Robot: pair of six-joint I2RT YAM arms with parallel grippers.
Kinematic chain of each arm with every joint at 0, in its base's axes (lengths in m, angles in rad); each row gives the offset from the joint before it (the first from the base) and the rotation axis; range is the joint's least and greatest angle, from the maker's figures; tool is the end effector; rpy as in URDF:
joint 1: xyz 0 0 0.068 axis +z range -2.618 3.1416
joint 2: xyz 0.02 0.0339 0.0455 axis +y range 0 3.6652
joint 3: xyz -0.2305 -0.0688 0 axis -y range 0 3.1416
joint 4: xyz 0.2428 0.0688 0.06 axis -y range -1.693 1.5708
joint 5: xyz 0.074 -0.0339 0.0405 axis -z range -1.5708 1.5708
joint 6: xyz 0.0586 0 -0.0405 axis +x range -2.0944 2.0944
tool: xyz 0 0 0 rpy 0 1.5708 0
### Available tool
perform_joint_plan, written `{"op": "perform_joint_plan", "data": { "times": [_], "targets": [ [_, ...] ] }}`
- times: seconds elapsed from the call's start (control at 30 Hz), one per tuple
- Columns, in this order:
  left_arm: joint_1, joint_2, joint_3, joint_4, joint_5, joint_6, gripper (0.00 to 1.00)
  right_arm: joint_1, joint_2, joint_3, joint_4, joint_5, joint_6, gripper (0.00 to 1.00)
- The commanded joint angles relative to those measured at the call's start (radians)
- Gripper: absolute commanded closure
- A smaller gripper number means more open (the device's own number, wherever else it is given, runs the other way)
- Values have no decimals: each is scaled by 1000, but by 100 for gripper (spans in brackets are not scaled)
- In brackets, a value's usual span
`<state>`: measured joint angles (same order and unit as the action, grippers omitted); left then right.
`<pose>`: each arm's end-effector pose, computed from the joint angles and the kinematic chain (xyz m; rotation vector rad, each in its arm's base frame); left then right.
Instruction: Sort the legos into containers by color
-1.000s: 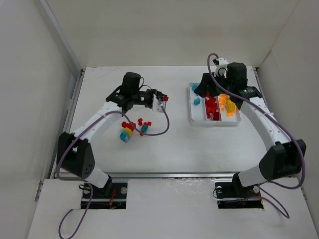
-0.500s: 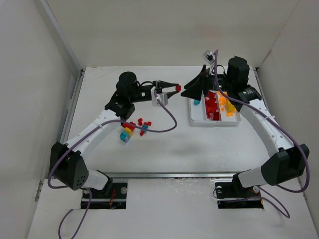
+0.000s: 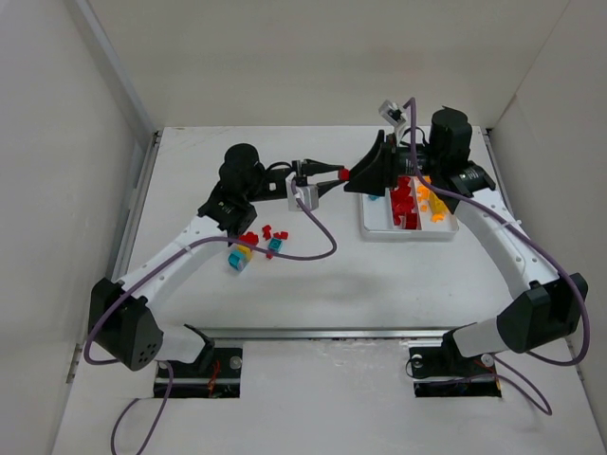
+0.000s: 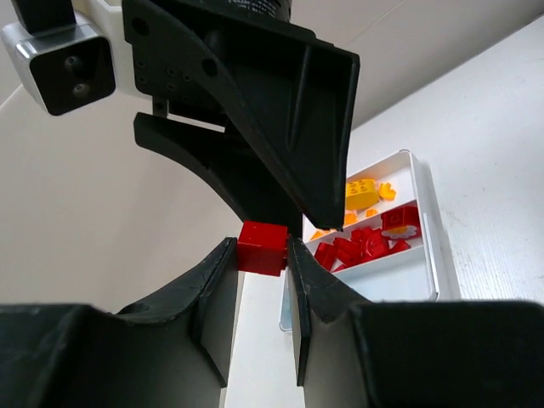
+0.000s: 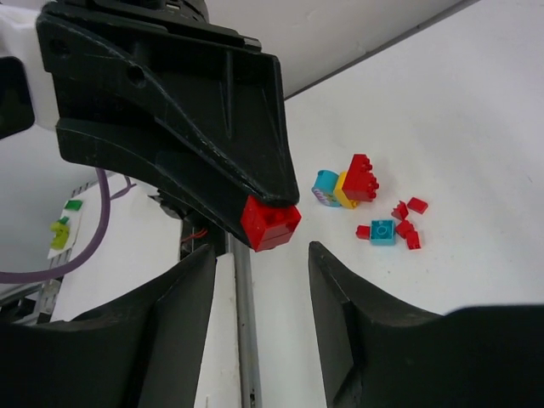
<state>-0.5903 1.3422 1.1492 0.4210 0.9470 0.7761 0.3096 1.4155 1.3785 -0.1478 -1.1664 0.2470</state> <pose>0.2419 -0.2193 0.3748 1.3845 0.4509 -0.4814 0.2928 0.1502 0.3744 -0.9420 1.5986 1.4035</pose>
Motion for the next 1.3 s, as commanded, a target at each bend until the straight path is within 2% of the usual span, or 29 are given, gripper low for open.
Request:
{"op": "perform_joint_plan", "data": {
  "times": [0.0,0.23,0.37,0.6,0.67,0.97,1.03,1.07,1.17,1.23,1.27],
  "targets": [
    [-8,-51,-26,42,35,14,100,8,0,50,54,-58,-8,47],
    [-17,-51,-26,7,26,41,100,8,19,80,54,-81,1,47],
    [-17,-51,-14,7,16,51,100,8,28,80,54,-81,1,60],
    [-26,-51,-14,7,16,51,100,17,37,90,63,-70,11,58],
    [-26,-51,-14,-4,25,60,100,17,37,99,63,-70,11,62],
    [-36,-60,-34,-47,16,106,100,17,37,99,63,-81,20,62],
    [-36,-60,-34,-47,16,106,100,17,37,108,63,-81,29,69],
    [-36,-60,-34,-47,16,106,100,17,37,108,63,-81,29,77],
    [-36,-60,-34,-47,16,106,100,17,37,108,63,-62,29,92],
    [-36,-60,-34,-47,16,106,100,17,37,108,63,-50,40,100],
    [-36,-60,-34,-57,16,106,100,17,37,108,63,-50,40,100]
  ]
}}
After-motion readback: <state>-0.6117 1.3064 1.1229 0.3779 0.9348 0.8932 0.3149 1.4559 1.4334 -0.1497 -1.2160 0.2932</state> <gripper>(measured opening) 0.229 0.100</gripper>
